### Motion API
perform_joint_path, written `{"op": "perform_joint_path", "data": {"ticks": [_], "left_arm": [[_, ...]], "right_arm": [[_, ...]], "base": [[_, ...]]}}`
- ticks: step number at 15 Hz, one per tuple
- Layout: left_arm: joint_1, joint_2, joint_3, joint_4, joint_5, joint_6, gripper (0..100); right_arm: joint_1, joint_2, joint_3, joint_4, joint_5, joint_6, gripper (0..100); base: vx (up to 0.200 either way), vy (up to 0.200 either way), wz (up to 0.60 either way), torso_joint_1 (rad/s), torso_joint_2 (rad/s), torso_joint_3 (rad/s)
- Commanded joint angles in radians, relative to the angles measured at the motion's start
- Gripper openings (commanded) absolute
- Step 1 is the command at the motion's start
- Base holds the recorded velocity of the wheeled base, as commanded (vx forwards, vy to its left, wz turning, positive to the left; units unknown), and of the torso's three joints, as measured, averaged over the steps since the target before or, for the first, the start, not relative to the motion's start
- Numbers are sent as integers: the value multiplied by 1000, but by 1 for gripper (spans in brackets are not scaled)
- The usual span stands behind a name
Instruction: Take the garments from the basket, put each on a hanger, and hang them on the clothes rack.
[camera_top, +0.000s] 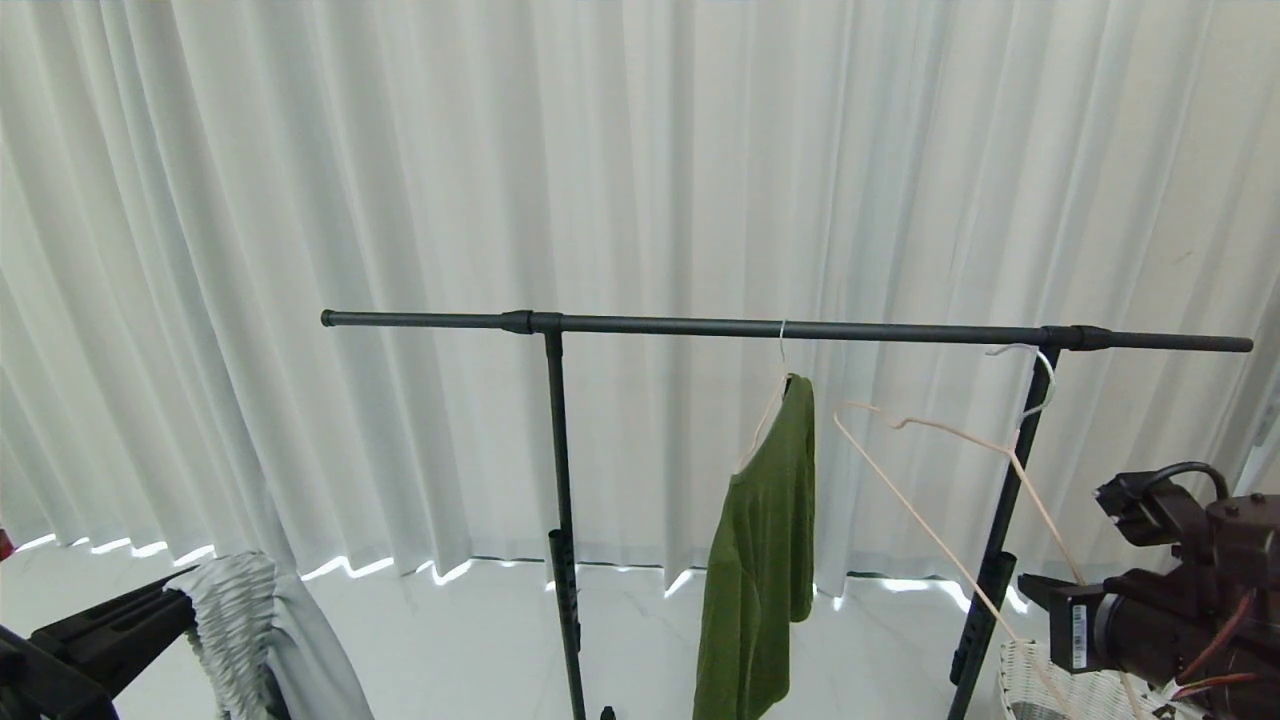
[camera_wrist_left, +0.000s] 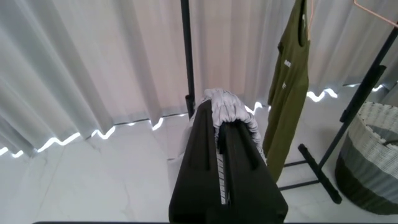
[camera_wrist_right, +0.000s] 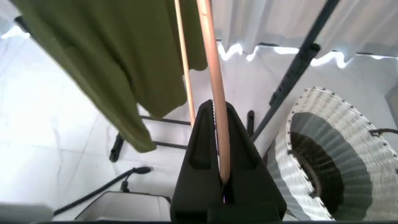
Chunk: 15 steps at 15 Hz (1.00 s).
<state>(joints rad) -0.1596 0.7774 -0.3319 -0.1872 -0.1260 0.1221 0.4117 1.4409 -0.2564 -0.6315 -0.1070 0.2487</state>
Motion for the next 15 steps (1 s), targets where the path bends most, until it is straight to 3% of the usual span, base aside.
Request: {"op": "perform_joint_path", "data": {"ticks": [1, 3, 5, 8, 9, 11, 13, 15], "left_arm": [[2, 11, 2, 2, 3, 14, 0], [3, 106, -101, 6, 16, 17, 0], [2, 244, -245, 8, 69, 28, 0], [-48, 421, -406, 6, 86, 33, 0], [-75, 468, -453, 8, 108, 36, 0], [-135, 574, -546, 8, 224, 36, 0], [-178, 683, -625, 6, 350, 33, 0], [-207, 743, -688, 6, 364, 31, 0]], "right_arm": [[96, -25, -12, 3, 1, 30, 0], [164, -45, -47, 55, 4, 34, 0], [220, -80, -118, 157, 7, 50, 0], [300, -165, -233, 332, 50, 90, 0], [378, -203, -259, 385, 61, 116, 0], [524, -229, -308, 446, 66, 192, 0], [542, -203, -334, 452, 72, 204, 0], [561, -189, -360, 450, 98, 204, 0]], "base": [[0, 0, 0, 0, 0, 0], [0, 0, 0, 0, 0, 0], [0, 0, 0, 0, 0, 0], [0, 0, 0, 0, 0, 0], [0, 0, 0, 0, 0, 0], [0, 0, 0, 0, 0, 0], [0, 0, 0, 0, 0, 0], [0, 0, 0, 0, 0, 0]]}}
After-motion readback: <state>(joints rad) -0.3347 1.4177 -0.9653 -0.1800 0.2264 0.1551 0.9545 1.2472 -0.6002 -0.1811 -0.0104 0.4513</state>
